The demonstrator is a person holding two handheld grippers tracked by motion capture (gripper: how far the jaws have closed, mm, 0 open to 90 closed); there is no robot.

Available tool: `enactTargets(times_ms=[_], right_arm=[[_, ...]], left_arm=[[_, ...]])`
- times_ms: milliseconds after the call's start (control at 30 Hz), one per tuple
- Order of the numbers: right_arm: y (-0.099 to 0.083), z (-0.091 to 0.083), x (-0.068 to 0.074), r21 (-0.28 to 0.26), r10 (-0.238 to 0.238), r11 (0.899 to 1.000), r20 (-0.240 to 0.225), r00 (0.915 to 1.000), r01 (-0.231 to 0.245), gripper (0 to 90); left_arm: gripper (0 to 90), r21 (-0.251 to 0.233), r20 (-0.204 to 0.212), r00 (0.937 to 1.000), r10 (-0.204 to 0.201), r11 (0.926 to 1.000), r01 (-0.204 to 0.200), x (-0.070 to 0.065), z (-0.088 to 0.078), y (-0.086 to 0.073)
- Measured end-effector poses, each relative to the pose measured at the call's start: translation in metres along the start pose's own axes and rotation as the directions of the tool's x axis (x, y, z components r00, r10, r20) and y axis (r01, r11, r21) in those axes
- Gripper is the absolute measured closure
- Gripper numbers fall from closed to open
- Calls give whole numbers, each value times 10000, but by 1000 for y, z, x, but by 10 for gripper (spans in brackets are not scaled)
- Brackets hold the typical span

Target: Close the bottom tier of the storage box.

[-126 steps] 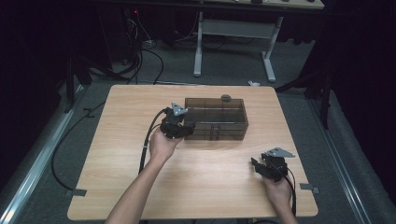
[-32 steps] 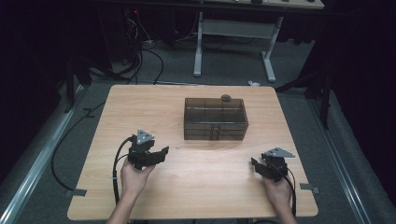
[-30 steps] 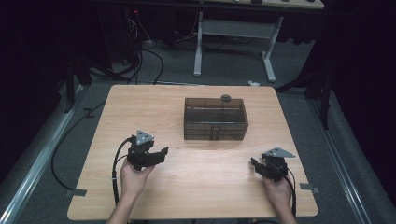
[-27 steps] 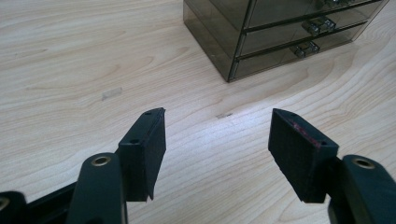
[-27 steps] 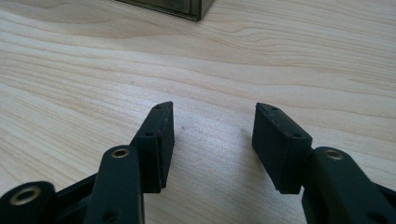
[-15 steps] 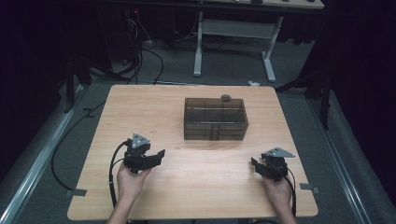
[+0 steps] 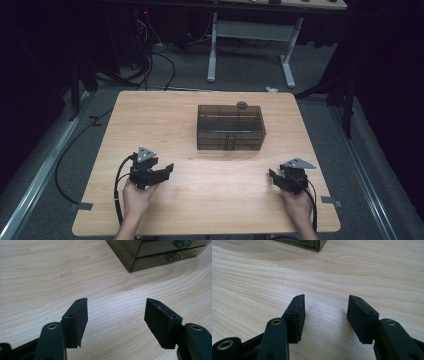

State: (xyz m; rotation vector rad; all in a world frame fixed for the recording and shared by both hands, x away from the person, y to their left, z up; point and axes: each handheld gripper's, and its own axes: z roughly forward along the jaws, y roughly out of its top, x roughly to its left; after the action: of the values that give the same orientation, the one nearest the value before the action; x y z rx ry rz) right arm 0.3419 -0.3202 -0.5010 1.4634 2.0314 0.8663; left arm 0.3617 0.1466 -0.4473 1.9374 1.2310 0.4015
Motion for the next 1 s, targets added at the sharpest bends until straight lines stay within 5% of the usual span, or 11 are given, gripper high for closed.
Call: enactTargets(times_ms=[1000], right_arm=[[0,0,0,0,15,10000,8,10000,-15,489]], left_arm=[[350,206,-308,9981,-532,9983,539,11,18,-24]])
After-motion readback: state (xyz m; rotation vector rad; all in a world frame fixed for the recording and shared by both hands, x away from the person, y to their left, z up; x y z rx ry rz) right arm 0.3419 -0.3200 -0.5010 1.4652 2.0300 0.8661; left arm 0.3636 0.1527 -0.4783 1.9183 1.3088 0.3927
